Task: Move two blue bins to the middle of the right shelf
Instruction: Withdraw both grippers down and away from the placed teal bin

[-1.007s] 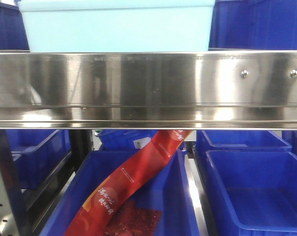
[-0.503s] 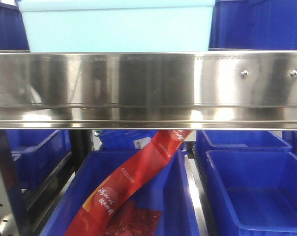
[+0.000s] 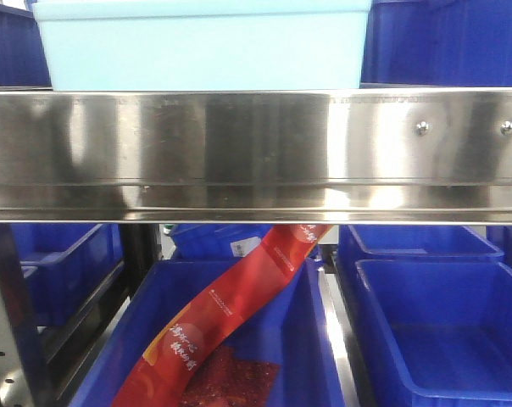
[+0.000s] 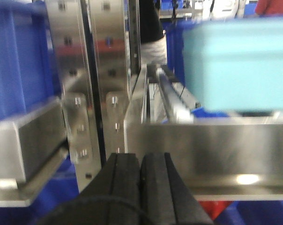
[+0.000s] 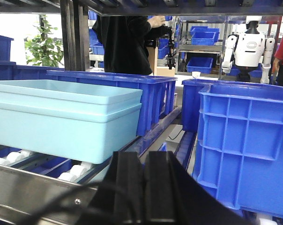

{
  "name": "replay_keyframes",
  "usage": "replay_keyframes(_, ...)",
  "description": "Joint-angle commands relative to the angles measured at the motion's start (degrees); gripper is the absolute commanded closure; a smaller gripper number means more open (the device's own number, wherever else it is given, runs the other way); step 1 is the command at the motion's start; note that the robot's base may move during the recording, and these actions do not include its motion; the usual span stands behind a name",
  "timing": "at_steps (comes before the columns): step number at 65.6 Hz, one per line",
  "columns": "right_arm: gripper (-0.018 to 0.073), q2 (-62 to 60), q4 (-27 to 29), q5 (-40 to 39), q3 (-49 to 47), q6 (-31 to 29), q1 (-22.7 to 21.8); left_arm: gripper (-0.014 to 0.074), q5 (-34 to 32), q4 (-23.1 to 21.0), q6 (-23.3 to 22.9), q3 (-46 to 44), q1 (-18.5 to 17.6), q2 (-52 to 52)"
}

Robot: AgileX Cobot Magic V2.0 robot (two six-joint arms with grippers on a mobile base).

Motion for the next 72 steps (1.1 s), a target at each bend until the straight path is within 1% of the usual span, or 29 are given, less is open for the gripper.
replay_keyframes(1, 0.0721, -0.2, -0.5, -0.5, 0.2, 0.0, -0.2, 0.0707, -7.9, -1.8, 0.2, 3.4, 0.1, -0.4)
replay_keyframes(2, 0.0721, -0.2, -0.5, -0.5, 0.2, 0.0, -0.2, 0.0707, -8.4, -2.1, 0.2, 3.4, 0.1, -0.4)
replay_keyframes(4, 0.0721, -0.2, -0.5, -0.5, 0.2, 0.0, -0.2, 0.0707, -5.0, -2.4, 0.2, 3.4, 0.1, -0.4)
replay_keyframes(8, 0.0721, -0.2, -0.5, -0.5, 0.2, 0.0, -0.2, 0.0707, -4.5, -2.5, 0.2, 3.4, 0.1, -0.4)
replay_keyframes(22, 0.0721, -0.2, -0.5, -0.5, 0.2, 0.0, -0.2, 0.0707, -5.6, -2.5, 0.2, 3.4, 0.1, -0.4)
replay_keyframes(68, 0.0721, -0.2, -0.5, -0.5, 0.2, 0.0, -0.2, 0.0707, -5.6, -2.5, 0.2, 3.4, 0.1, -0.4)
replay_keyframes(72, 0.0721, -0.2, -0.5, -1.9, 0.2, 0.0, -0.2, 0.0707, -5.6, -2.5, 0.2, 3.4, 0.1, -0.4)
